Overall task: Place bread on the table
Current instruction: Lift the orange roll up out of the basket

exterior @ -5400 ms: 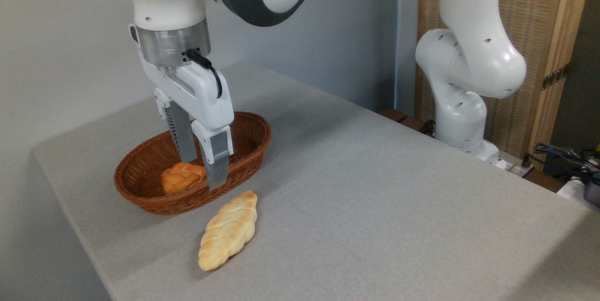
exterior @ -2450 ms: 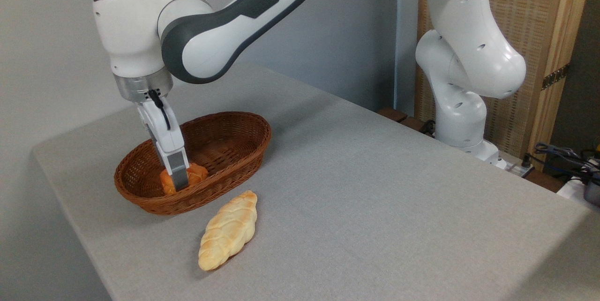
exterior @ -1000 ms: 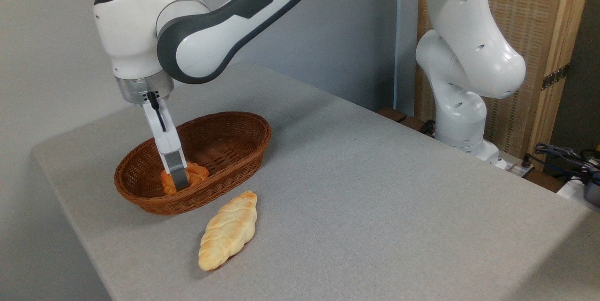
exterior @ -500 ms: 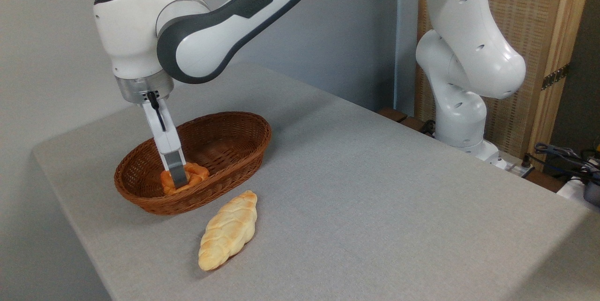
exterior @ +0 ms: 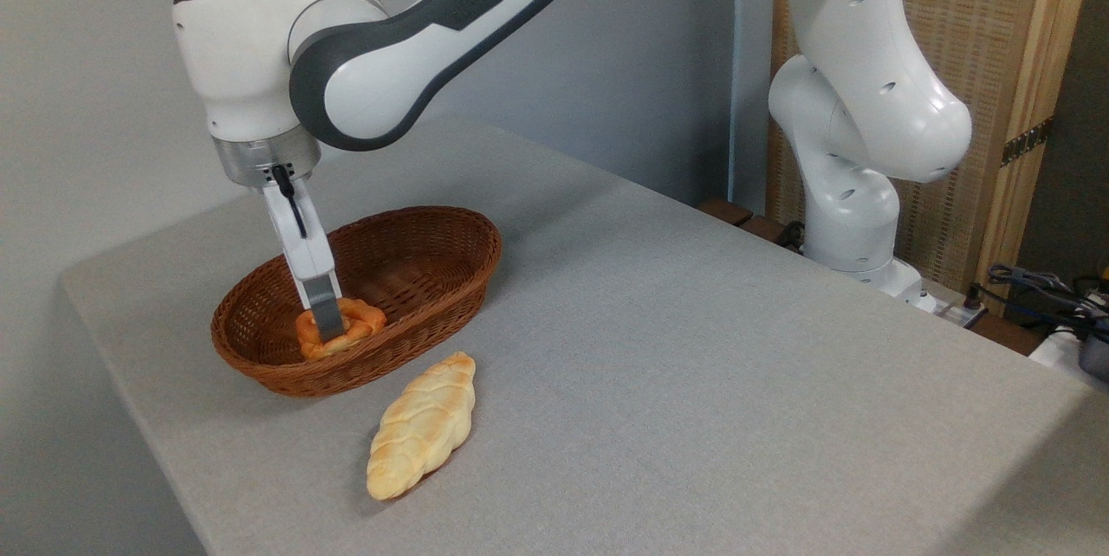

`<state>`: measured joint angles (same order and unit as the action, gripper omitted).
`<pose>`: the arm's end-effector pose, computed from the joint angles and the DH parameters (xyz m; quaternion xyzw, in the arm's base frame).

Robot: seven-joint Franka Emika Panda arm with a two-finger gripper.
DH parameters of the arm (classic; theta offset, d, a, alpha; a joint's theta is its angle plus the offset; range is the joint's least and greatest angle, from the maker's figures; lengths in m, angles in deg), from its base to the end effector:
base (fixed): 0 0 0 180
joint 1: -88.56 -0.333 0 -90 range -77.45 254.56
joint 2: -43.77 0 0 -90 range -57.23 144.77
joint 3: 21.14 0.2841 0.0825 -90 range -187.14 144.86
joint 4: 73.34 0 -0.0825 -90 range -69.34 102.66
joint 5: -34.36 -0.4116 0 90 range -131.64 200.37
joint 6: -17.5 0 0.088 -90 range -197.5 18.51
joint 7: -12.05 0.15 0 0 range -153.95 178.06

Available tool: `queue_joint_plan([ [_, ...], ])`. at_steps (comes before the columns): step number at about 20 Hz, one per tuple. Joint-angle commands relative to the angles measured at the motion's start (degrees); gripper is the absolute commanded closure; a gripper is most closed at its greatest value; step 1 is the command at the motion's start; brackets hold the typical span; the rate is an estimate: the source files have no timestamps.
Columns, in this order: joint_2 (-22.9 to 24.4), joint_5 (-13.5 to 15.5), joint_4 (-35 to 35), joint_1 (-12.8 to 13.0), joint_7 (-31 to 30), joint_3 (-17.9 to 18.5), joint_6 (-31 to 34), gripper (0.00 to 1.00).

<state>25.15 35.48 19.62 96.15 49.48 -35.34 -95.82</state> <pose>0.6292 -0.2423 0.3603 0.8735 -0.4841 0.0263 0.0449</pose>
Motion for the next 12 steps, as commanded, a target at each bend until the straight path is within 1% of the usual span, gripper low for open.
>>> queue_joint_plan([
  [1,1.8,0.5,-0.3,-0.2,-1.9,-0.8,1.7,0.57],
  [3,2.7,2.4,-0.3,-0.2,-2.4,-0.7,2.0,0.57],
  [5,3.1,2.7,-0.4,-0.3,-2.6,-0.7,2.2,0.57],
  [8,5.0,3.3,-0.4,-0.4,-2.9,0.0,3.7,0.55],
  [10,6.3,3.5,-0.3,-0.9,-2.8,0.1,5.0,0.55],
  [11,7.4,3.5,-0.4,-2.0,-2.7,0.4,6.3,0.55],
  [12,8.4,3.5,-0.3,-2.4,-2.5,1.0,8.0,0.55],
])
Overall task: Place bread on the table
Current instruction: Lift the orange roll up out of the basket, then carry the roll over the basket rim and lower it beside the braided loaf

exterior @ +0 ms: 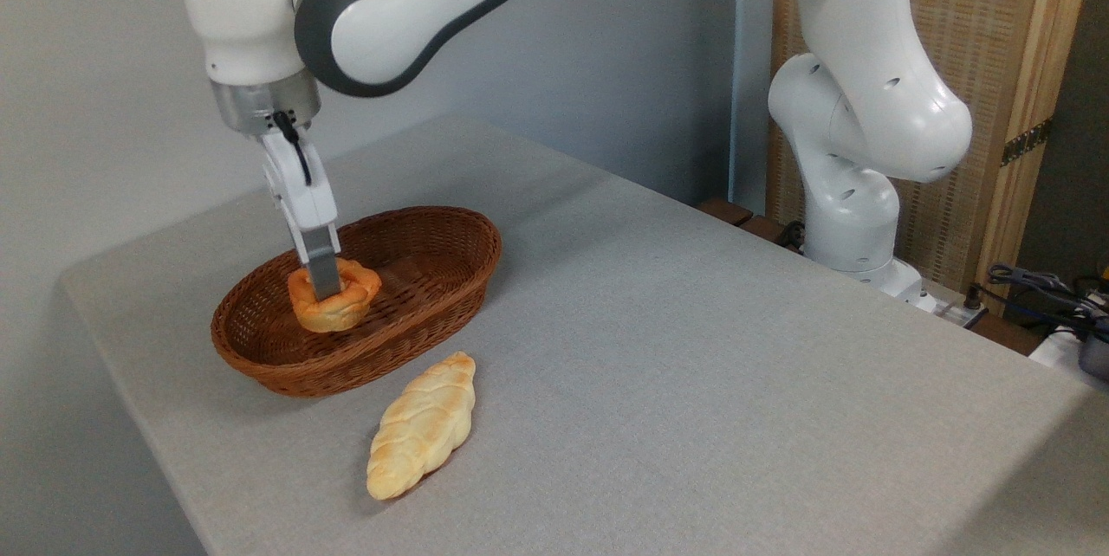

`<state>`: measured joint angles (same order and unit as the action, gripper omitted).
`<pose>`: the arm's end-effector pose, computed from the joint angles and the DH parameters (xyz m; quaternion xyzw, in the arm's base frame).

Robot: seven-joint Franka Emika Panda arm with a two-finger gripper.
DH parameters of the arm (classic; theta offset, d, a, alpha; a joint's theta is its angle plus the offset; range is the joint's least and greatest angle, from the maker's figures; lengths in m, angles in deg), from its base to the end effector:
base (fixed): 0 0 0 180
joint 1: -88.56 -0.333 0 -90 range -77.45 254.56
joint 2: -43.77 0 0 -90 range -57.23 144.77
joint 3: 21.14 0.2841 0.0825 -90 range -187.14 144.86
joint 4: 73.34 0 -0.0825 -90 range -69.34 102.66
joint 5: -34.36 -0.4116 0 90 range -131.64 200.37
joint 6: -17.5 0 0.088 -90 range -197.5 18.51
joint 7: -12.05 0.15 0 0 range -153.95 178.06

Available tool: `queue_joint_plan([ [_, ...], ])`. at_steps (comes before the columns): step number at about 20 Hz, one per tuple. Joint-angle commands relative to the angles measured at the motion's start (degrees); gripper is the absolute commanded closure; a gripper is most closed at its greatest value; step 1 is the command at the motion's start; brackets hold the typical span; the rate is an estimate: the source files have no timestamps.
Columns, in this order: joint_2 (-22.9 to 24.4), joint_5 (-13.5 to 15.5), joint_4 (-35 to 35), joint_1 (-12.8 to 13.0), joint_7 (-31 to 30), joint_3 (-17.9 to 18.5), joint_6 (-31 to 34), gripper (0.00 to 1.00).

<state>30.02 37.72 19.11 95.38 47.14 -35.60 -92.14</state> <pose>0.6181 -0.2377 0.4146 0.8857 -0.4594 0.0402 0.0530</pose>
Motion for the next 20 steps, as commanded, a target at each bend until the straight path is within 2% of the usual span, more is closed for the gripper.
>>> queue_joint_plan([
  [1,4.6,1.3,0.2,-1.6,0.0,2.5,6.1,0.55],
  [5,7.9,1.2,0.3,-1.6,0.3,7.8,10.4,0.51],
  [8,8.6,1.1,0.5,-1.6,1.9,11.6,13.4,0.48],
  [14,8.3,0.4,3.5,-1.6,5.6,15.2,15.9,0.44],
  [15,8.2,0.2,5.2,-1.6,5.9,15.7,15.9,0.35],
  [18,7.5,-0.2,6.1,-1.6,6.0,16.9,15.8,0.32],
  [20,6.8,-0.2,6.6,-1.7,6.0,17.3,15.8,0.00],
])
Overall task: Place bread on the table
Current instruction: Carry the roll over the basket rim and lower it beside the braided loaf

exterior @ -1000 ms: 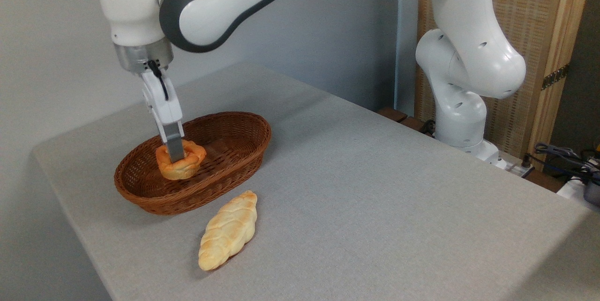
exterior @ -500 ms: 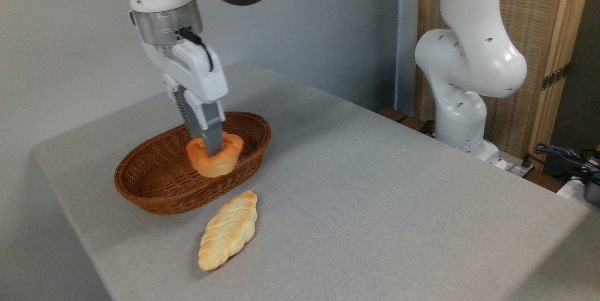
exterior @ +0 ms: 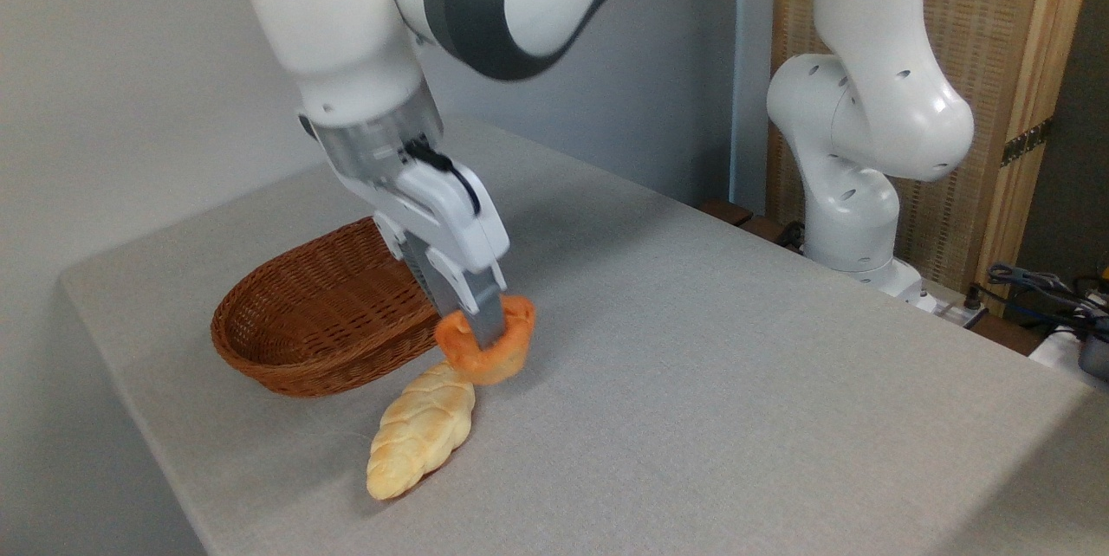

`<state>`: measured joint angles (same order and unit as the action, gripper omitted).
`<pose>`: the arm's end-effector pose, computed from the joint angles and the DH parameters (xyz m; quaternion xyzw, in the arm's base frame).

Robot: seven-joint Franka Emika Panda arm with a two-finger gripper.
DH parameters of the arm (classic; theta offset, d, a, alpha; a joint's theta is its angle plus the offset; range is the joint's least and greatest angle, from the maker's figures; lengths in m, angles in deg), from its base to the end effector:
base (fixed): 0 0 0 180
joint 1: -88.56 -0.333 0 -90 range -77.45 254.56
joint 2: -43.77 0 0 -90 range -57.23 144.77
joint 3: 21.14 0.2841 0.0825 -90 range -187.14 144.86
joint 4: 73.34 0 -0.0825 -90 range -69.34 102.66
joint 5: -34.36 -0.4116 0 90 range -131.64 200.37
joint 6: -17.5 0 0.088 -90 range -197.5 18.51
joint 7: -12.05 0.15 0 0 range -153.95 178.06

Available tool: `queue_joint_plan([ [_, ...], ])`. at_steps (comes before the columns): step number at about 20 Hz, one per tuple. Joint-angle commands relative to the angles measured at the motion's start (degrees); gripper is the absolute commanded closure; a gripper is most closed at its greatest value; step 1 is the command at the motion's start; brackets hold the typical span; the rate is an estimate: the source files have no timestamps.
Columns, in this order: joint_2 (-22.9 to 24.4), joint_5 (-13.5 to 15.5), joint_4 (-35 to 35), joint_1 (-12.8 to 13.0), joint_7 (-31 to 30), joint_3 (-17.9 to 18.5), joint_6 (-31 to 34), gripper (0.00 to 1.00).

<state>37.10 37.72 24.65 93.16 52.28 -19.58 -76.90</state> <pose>0.5927 -0.0402 0.4182 0.9273 -0.3625 -0.0760 0.0544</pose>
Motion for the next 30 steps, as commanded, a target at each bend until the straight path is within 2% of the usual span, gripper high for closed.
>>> queue_joint_plan([
  [1,-0.5,-0.2,1.2,0.5,0.8,1.5,0.5,0.00],
  [22,-1.5,-0.2,0.7,0.7,0.6,1.8,-0.3,0.00],
  [30,-0.5,-0.1,-3.4,1.1,0.5,1.2,-9.8,0.00],
])
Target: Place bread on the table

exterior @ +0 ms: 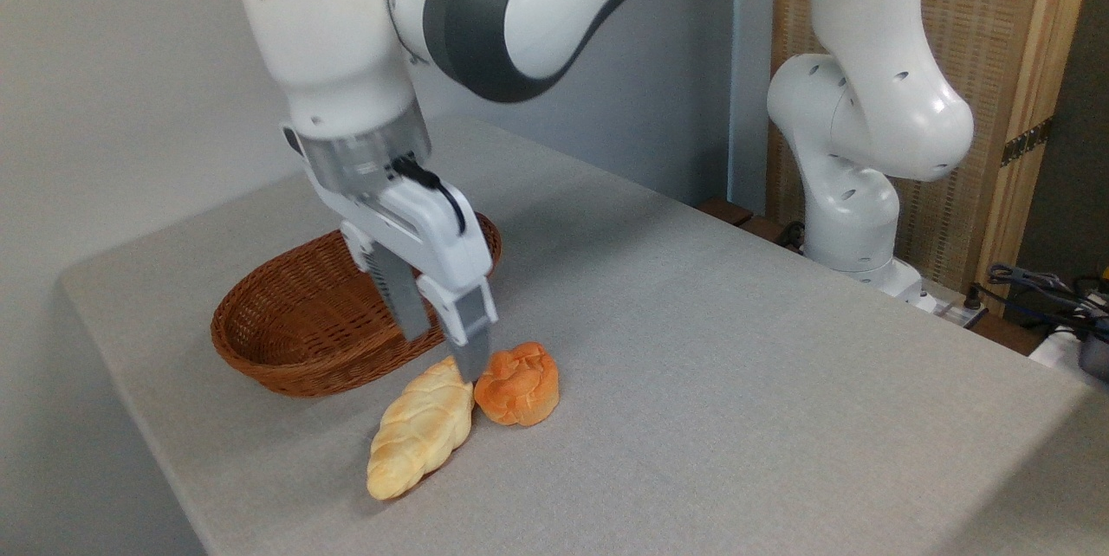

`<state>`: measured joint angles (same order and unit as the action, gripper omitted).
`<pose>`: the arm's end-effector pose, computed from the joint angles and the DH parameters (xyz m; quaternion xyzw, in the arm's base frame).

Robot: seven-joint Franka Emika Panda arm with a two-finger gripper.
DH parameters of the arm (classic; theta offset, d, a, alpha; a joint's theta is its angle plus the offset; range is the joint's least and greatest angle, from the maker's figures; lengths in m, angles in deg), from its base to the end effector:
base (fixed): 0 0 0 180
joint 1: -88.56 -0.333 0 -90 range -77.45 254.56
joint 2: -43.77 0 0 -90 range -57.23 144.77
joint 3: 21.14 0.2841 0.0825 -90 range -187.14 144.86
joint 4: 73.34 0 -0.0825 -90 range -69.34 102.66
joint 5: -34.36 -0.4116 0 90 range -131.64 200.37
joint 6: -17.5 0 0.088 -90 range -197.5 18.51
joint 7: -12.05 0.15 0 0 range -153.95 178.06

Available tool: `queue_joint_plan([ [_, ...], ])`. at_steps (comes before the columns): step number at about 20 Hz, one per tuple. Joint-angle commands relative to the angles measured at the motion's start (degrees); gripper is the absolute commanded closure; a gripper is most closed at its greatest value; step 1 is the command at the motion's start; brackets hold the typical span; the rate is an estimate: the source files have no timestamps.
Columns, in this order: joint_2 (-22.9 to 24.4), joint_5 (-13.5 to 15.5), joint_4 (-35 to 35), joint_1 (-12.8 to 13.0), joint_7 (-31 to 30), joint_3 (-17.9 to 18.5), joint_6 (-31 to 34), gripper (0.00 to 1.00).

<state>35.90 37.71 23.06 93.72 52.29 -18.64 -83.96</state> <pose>0.6194 -0.0372 0.4277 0.9325 -0.3595 -0.0149 0.0320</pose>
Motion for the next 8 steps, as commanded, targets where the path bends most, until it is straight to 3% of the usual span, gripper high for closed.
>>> queue_joint_plan([
  [1,0.7,-0.1,-2.4,0.5,0.5,0.1,-3.6,0.00],
  [8,0.7,0.4,-3.1,0.6,0.4,0.2,-5.0,0.00],
])
